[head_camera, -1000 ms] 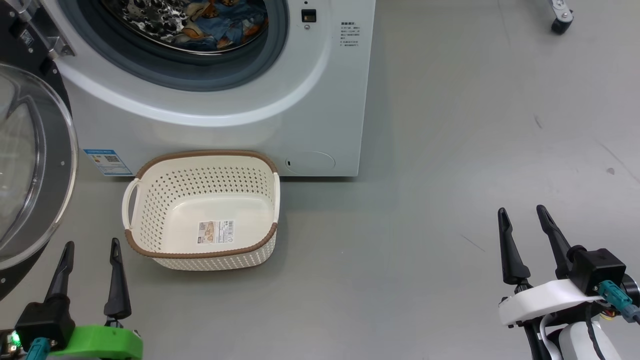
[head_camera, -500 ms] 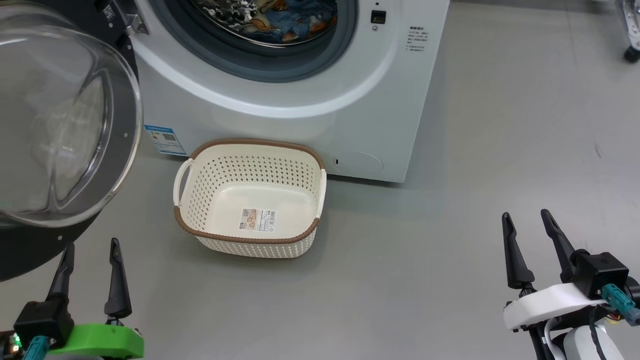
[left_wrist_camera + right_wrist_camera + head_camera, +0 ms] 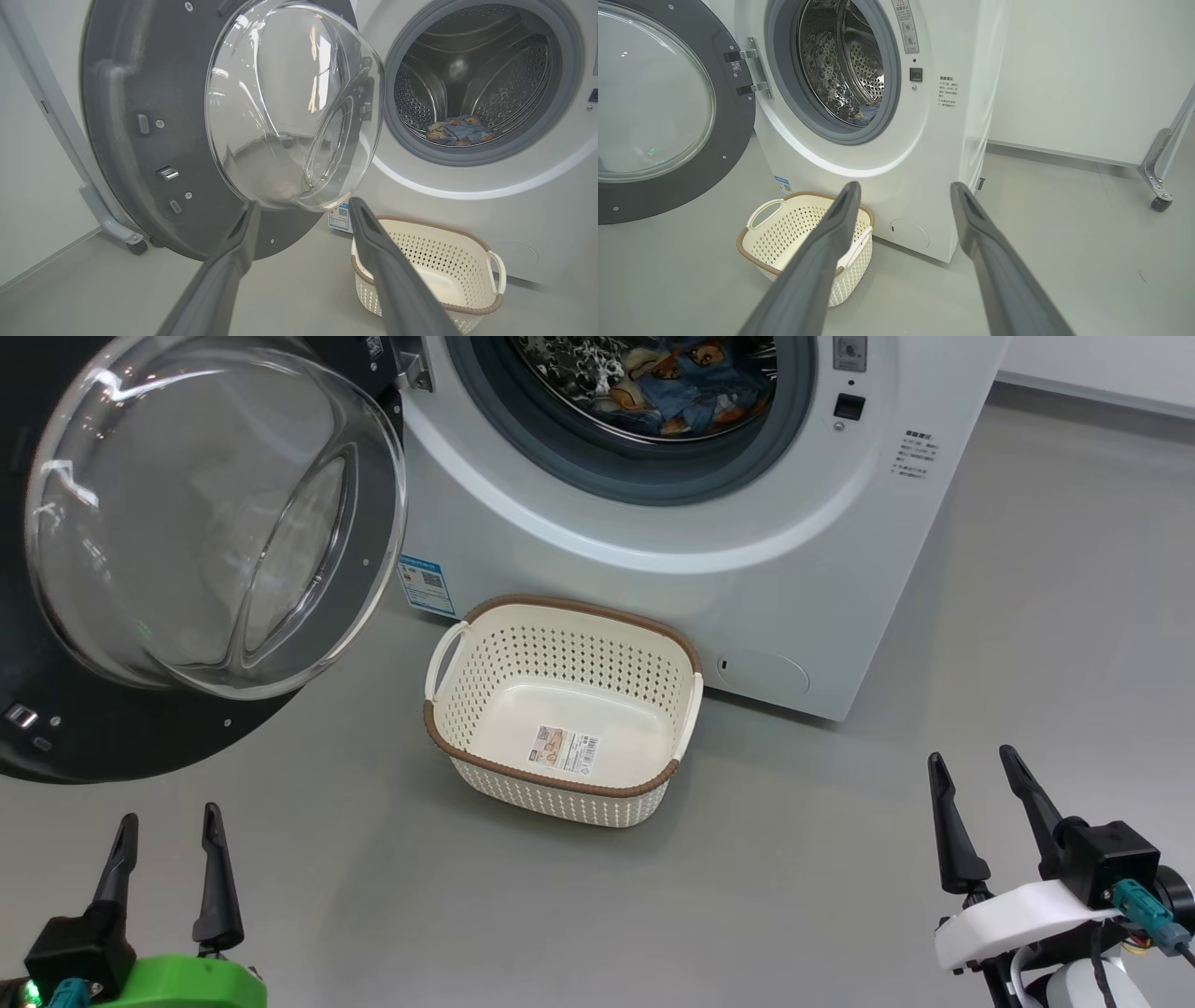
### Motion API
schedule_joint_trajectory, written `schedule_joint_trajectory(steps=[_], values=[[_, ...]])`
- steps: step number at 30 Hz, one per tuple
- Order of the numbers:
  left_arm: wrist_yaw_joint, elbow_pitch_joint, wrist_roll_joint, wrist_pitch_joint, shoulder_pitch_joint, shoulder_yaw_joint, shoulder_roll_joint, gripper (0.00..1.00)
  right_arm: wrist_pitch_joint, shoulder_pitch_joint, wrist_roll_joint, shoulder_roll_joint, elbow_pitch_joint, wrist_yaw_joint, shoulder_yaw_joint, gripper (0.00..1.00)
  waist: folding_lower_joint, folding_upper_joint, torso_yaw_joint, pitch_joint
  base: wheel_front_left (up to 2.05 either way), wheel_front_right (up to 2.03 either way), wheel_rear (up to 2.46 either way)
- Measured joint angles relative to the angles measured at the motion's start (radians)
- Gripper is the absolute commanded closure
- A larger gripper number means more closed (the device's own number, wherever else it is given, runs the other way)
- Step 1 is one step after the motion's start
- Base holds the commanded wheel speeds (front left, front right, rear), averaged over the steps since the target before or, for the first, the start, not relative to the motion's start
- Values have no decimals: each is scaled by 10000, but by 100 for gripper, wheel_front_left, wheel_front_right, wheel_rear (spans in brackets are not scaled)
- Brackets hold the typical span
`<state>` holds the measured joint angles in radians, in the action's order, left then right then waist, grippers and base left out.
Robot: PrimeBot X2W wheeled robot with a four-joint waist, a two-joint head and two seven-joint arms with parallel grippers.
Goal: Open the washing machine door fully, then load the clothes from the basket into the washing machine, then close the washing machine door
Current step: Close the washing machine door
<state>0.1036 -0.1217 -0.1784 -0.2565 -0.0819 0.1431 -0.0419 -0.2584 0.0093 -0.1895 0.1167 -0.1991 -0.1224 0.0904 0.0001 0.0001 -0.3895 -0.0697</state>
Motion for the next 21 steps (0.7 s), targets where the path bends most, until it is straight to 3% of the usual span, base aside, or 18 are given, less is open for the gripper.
schedule_joint_trajectory(steps=[8,21], values=[[-77,13,-211,0,-61,196,2,0,0,0,0,-115,-2,0,182,0,-1,0,-494,141,0,0,0],[-234,-4,-453,0,-215,265,6,0,0,-1,-4,-119,-54,0,341,0,0,0,-656,45,0,0,0]])
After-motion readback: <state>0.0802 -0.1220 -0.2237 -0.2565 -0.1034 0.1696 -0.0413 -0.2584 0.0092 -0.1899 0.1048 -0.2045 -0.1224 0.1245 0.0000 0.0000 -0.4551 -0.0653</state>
